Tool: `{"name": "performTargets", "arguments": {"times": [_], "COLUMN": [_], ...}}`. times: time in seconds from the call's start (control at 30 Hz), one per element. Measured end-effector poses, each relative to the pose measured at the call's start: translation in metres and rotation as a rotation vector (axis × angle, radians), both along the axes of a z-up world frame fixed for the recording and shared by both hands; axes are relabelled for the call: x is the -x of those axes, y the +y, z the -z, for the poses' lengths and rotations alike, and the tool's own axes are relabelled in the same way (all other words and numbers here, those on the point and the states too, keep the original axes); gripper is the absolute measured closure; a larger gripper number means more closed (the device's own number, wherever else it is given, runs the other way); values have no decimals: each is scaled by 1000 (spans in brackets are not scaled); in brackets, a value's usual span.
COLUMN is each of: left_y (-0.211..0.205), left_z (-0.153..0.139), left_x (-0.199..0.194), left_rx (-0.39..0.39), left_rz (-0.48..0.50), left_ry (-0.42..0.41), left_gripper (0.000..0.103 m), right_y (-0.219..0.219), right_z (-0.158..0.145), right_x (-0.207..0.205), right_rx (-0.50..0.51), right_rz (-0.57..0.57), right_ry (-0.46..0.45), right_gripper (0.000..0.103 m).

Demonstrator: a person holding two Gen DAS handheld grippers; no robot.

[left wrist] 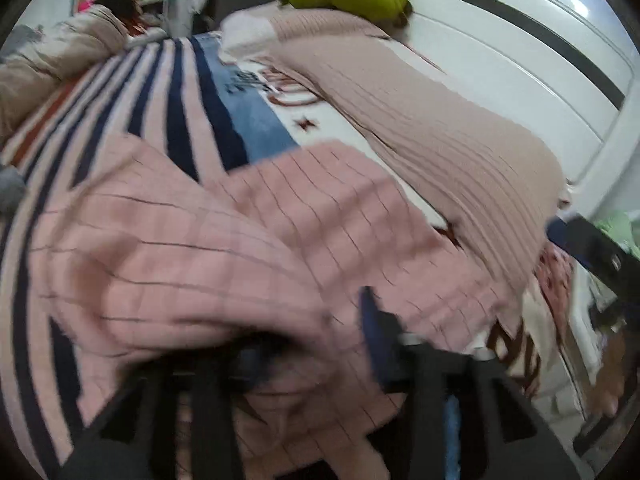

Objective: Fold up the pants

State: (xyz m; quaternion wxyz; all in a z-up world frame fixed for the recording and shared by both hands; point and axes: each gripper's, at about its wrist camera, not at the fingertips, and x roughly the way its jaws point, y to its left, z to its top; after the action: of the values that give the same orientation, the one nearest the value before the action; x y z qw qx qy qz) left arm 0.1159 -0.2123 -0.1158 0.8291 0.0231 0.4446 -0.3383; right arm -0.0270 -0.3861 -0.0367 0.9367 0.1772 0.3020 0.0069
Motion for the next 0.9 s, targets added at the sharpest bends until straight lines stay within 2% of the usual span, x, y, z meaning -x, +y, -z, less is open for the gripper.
{"name": "performTargets", "arguments": {"times": [0.07,0.13,0.27,0.4,0.5,0.6,0.7,0.8,0.9], "left_y": [9,23,67,122,152,171,171,161,159], "left_z": [-12,-24,-57,-73,-72,-71,-67,-58,-41], "left_x": [11,20,39,40,25,4,-23,-46,-64], "left_rx": [32,66,124,81,31,45,46,38,56], "left_rz": [25,35,8,-106,-207,-237,-259,-245,-219], "left_ry": [-12,-19,-76,-176,-221,-238,-253,-262,-278], "left_gripper": [43,38,36,36,36,36,36,36,36], "right_y": [0,0,7,40,79,118,152,178,190], "right_z": [2,2,1,-2,-3,3,15,31,47], "right_x": [-2,-3,-9,-24,-36,-52,-67,-84,-95], "right_rx": [3,12,54,152,219,289,378,494,655], "right_rz": [-2,1,-1,-75,-186,-290,-365,-405,-374], "right_ry": [8,17,30,44,43,73,105,142,180], "right_gripper": [59,59,51,48,45,44,44,44,44]}}
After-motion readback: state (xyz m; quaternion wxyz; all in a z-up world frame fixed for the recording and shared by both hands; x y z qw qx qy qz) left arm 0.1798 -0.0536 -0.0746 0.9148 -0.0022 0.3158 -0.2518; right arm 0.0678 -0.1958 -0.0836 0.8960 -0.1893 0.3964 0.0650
